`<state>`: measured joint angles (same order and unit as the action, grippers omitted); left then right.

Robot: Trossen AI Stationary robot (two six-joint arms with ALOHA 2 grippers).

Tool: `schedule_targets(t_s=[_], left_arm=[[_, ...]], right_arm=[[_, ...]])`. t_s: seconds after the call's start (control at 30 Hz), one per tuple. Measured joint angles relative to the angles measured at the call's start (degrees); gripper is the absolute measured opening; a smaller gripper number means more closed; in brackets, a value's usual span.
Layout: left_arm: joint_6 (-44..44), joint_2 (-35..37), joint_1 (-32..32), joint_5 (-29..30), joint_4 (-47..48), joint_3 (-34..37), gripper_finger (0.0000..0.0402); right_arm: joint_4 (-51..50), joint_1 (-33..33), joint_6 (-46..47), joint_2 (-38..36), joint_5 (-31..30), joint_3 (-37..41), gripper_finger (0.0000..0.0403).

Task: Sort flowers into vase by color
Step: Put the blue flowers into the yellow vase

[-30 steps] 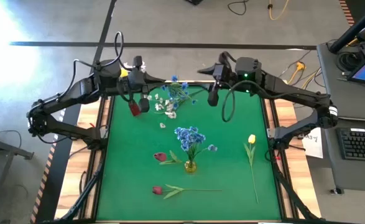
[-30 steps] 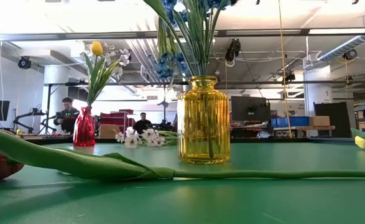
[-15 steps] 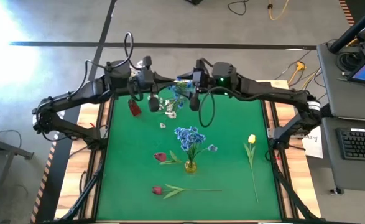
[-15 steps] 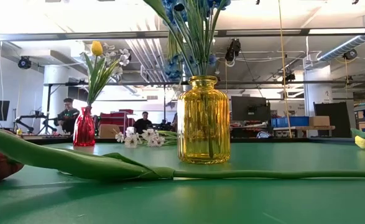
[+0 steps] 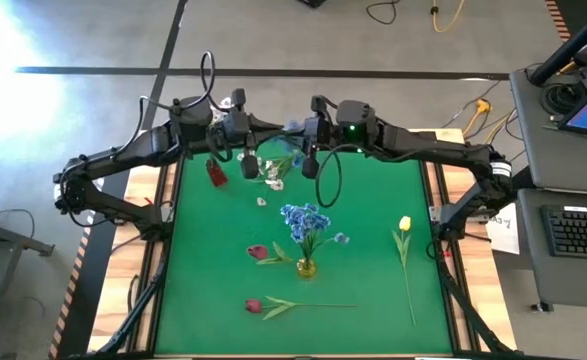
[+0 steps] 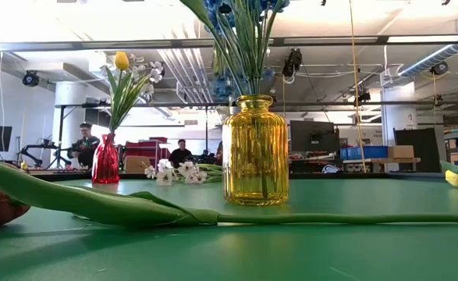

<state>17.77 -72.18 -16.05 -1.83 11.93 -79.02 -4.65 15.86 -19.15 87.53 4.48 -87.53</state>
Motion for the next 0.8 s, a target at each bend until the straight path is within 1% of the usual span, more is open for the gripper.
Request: schedule_targets(t_s=[0.17,0.3,0.4,0.6,0.7,0.73,0.8], left_arm=[[-0.19,1.56,0.0,-0.03,3.91,-0.02,0.001],[-0.27,4.22,0.0,-0.06,9.84,-0.02,0.0026],[-0.92,6.44,0.0,0.87,14.08,-0.11,0.0034],[-8.98,8.98,-0.04,1.27,25.35,0.93,0.0036],[-13.69,10.59,0.64,0.85,26.73,3.91,0.0036],[-14.79,11.51,0.8,0.83,26.32,5.38,0.0036],[-16.37,13.36,0.92,0.66,23.79,8.53,0.0036]], right_arm=[[-1.49,-0.02,-1.02,-1.04,-0.48,-0.08,0.0019],[-2.29,0.02,-3.03,-2.89,-5.49,-0.38,0.0018],[-3.13,-0.01,-7.05,-4.6,-8.69,-0.39,0.0018],[-2.66,-2.01,-21.16,-7.32,-9.09,-0.42,0.0014],[-1.8,-4.15,-36.6,-7.09,-9.21,-0.42,0.0012],[-1.11,-4.95,-41.96,-6.89,-9.21,-0.42,0.0013],[0.51,-6.61,-49.21,-6.51,-9.14,-0.39,0.0013]])
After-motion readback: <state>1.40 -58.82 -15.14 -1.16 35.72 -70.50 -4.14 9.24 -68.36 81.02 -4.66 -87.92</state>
